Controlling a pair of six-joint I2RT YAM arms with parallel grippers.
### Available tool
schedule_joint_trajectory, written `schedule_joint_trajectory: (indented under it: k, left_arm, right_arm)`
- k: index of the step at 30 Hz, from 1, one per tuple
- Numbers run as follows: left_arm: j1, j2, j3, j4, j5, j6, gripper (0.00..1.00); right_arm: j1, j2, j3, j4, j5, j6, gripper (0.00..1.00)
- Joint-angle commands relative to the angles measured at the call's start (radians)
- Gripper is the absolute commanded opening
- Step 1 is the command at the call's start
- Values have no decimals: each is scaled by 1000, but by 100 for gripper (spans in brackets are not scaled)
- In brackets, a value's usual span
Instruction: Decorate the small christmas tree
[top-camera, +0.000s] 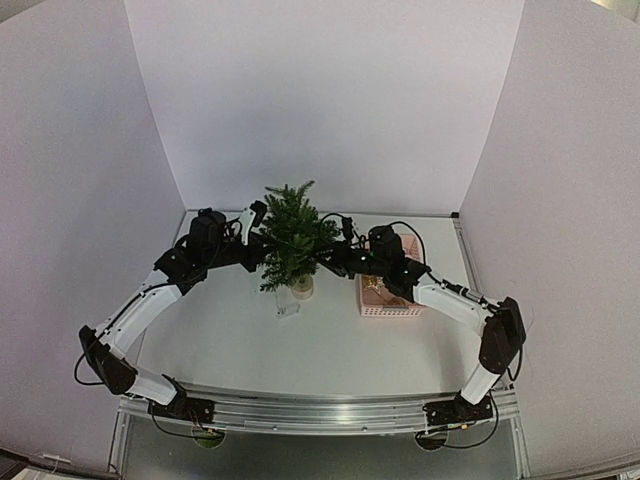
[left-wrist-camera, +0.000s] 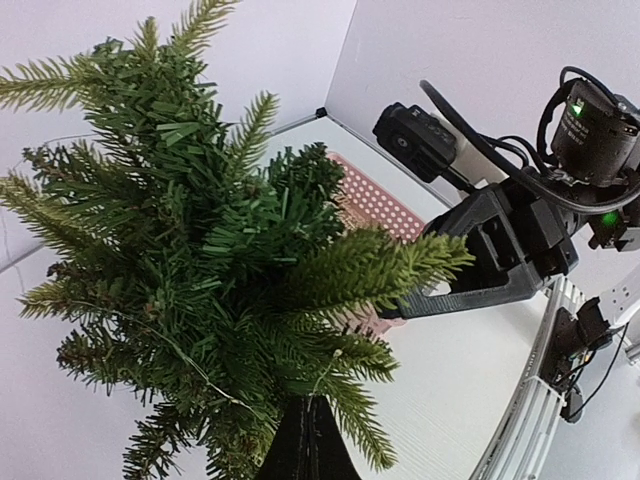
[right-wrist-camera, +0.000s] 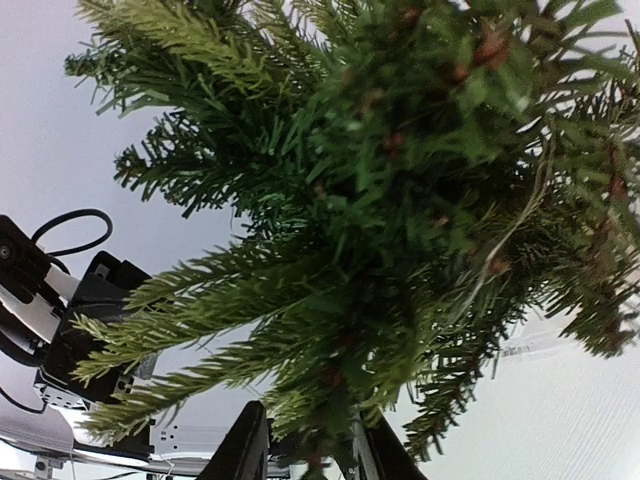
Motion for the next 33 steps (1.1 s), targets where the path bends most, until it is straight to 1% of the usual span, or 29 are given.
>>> schedule_joint_trajectory:
  k: [1,6,12,24,29,32,33]
  left_arm:
    - [11,4,28,8,-19,76,0]
    - [36,15,-5,14,-35,93,0]
    - [44,38,-53,15,-31,179,0]
    - [43,76,-86,-1,3,211,0]
    - [43,93,-89,41,28,203,0]
    - [44,100,-87,51,20,204,0]
    - [44,99,-91,51,23,206,0]
  right_arm:
    - [-8,-39,-11,9,13,-14,31]
    - [-11,-58,-20,-3,18,-25,32]
    - [-15,-67,-30,-12,20,-30,35]
    - [-15,-64,-19,-20,11,-37,38]
    - [-15,-72,-13,-35,-5,-64,44]
    - [-9,-106,-30,-53,-8,-121,51]
    - [-4,-126,-42,-54,-1,-145,55]
